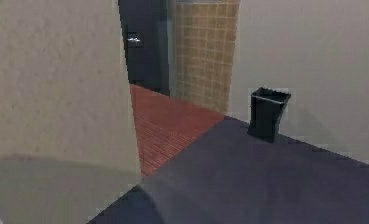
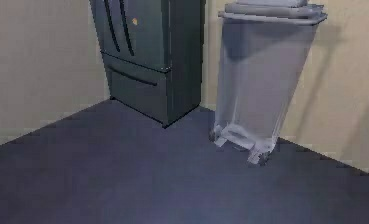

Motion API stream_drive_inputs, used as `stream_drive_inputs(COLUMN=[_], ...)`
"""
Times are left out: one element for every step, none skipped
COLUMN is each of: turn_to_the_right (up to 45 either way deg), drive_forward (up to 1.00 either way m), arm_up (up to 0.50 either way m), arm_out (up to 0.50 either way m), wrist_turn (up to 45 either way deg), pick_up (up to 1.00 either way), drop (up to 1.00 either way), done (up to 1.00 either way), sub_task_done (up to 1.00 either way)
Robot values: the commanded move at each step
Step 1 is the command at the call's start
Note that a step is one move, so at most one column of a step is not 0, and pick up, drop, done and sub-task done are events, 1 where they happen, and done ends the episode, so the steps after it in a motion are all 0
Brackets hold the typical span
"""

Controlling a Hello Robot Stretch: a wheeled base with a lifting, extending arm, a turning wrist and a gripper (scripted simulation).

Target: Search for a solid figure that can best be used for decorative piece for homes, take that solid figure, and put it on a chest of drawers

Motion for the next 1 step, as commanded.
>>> stream_drive_inputs(turn_to_the_right=[0.0], drive_forward=[0.20], arm_up=[0.00], arm_out=[0.00], wrist_turn=[0.0], pick_up=[0.00], drop=[0.00], done=[0.00], sub_task_done=[0.00])
